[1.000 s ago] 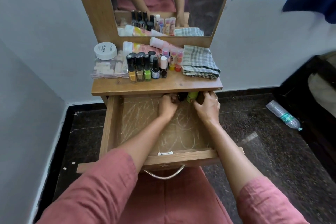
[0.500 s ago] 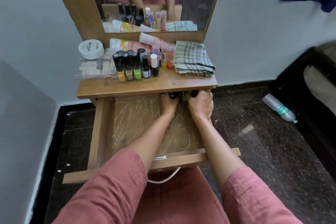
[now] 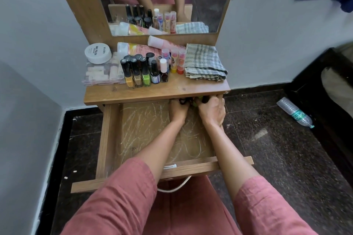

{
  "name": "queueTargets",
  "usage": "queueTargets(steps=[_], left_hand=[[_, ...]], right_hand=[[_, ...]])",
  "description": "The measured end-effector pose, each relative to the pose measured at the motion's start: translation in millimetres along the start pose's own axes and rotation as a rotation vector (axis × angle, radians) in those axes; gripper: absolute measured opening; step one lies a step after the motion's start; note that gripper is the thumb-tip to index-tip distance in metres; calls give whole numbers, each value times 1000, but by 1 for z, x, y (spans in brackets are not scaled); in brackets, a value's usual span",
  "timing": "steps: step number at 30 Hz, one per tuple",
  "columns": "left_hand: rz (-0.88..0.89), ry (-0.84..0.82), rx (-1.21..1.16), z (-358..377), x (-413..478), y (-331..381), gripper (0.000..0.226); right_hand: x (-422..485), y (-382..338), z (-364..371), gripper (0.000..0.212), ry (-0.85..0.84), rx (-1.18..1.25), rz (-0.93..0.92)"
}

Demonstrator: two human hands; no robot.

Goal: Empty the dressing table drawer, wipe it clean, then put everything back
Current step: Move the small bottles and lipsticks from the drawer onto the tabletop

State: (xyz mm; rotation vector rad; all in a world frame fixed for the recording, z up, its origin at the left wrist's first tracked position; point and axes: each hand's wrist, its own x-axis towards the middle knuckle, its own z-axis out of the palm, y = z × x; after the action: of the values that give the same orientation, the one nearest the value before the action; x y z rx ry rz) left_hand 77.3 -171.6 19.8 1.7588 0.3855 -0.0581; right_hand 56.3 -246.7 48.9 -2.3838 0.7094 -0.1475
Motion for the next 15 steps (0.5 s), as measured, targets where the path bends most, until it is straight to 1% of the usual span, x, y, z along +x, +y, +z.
queueTargets(steps=[5, 9, 15], left_hand=[[19, -11, 26, 0, 2, -2, 19], [78, -3, 21, -2, -2, -7, 15], [115, 19, -11, -3, -17, -16, 19]], right_hand=[[-1, -3, 3, 54, 57, 39, 61], [-3, -3, 2, 57, 60, 68, 53], [-15, 8, 1, 47, 101, 69, -6]])
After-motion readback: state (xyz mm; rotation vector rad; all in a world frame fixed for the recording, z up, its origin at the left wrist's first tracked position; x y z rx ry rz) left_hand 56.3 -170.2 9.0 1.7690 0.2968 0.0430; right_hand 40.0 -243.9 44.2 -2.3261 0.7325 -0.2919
